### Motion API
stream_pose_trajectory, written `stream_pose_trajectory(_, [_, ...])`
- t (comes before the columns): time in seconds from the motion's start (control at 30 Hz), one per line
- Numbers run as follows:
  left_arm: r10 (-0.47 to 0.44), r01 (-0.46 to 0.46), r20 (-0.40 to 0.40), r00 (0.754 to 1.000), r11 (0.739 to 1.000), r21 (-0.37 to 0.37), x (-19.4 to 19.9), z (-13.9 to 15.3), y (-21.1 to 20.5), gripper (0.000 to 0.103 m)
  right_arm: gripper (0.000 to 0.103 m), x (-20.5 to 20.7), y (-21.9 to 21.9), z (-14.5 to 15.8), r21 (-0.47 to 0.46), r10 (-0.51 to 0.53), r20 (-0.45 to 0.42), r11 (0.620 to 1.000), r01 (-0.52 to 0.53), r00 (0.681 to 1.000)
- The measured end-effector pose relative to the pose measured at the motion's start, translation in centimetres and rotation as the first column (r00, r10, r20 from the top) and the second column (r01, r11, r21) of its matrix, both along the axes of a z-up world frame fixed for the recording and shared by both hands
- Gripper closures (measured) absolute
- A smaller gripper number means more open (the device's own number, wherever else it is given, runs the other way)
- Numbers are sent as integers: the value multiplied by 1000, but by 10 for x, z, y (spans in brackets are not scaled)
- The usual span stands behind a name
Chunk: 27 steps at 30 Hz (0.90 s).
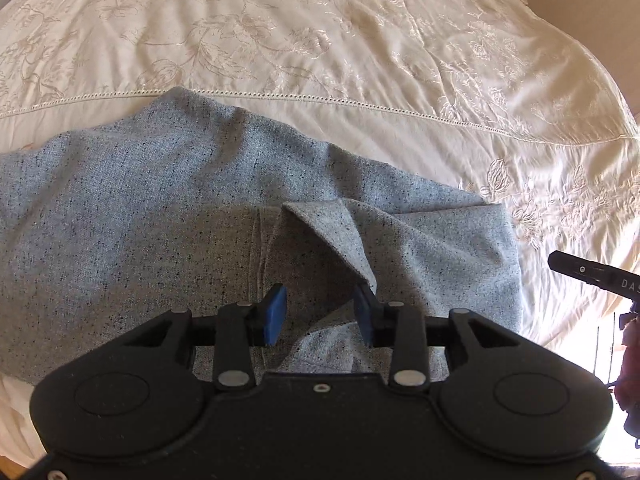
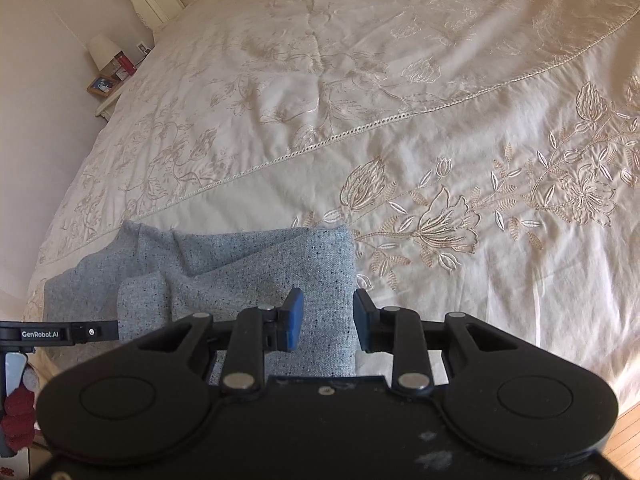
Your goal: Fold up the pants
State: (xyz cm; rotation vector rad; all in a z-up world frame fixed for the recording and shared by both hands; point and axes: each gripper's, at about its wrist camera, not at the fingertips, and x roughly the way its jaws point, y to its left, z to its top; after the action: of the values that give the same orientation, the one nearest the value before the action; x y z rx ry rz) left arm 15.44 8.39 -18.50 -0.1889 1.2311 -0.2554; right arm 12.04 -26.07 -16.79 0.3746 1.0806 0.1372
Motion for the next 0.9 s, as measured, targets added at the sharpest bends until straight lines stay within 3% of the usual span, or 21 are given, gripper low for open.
stream_pose_trajectory(0.17, [1, 1, 59, 998, 999, -35, -13, 19, 4, 57, 73, -2, -1, 4, 6, -7, 13, 1000, 7, 1000])
stream_pose_trajectory(0.3, [-31, 28, 50, 998, 998, 59, -7, 8, -6, 55, 73, -4, 2, 5, 7, -5, 14, 1000, 5, 1000])
stream_pose_trajectory(0.47, [-60, 59, 11, 998, 996, 62, 7, -13, -17, 55, 73, -6, 3, 8, 7, 12, 23, 1000, -12, 1000])
stream_pose_trajectory(0.53, [-97, 101, -53, 994, 993, 64, 13, -25, -27, 56, 73, -7, 3, 7, 4, 14, 20, 1000, -14, 1000])
stream_pose_trajectory(0.57, [-111, 122, -107, 988, 988, 94, 15, -34, -32, 70, 73, -7, 2, 7, 2, 16, 19, 1000, -16, 1000])
stream_pose_trajectory(0.6, [-108, 127, -132, 985, 981, 146, 15, -39, -34, 101, 73, -7, 1, 7, 0, 17, 19, 1000, -17, 1000])
stream_pose_trajectory(0.63, [-96, 120, -134, 986, 976, 184, 13, -40, -33, 98, 73, -7, 0, 8, -2, 19, 23, 1000, -19, 1000])
stream_pose_trajectory(0.77, [-12, 32, -157, 987, 991, 127, 5, -39, -5, 98, 73, -1, -2, 9, 8, 39, 31, 999, -39, 999])
stream_pose_trajectory(0.9, [-13, 33, -153, 988, 992, 126, 2, -37, -1, 98, 91, 19, 9, 0, 10, 112, 28, 994, -112, 993])
